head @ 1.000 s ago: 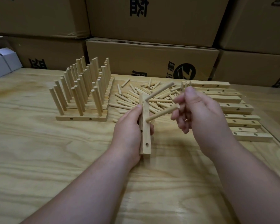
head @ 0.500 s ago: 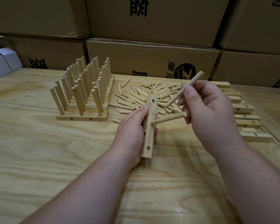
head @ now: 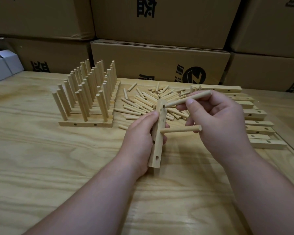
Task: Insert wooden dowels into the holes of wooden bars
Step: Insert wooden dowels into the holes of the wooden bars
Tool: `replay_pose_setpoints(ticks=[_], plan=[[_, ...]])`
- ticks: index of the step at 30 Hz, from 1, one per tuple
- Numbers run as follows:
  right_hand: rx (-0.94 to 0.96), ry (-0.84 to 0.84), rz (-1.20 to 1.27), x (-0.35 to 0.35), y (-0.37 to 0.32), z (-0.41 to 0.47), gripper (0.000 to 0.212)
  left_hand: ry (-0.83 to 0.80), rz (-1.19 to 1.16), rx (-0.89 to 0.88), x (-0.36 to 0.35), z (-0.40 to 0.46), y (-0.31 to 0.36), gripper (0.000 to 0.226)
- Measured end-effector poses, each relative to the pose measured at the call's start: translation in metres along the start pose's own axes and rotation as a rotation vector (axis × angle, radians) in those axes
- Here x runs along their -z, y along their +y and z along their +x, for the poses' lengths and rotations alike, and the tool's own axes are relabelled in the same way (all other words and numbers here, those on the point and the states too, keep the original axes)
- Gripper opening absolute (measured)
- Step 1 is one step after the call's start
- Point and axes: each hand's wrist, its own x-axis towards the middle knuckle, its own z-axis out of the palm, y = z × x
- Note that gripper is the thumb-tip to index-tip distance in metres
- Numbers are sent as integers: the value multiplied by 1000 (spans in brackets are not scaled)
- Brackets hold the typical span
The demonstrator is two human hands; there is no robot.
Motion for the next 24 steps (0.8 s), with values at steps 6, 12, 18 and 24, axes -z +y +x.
replay_pose_setpoints(ticks=[6,12,18,24], plan=[[7,-20,-77,2,3,0,12,-2,6,-6,-2,-2,1,29],[47,2,-207,4,6,0,16,-2,35,-11,-4,-2,1,29],[44,-51,-270,5,4,4,13,18,94,-14,-4,-2,0,26],[-209,-92,-280,5,11,6,12,36,-60,37,0,1,2,30]])
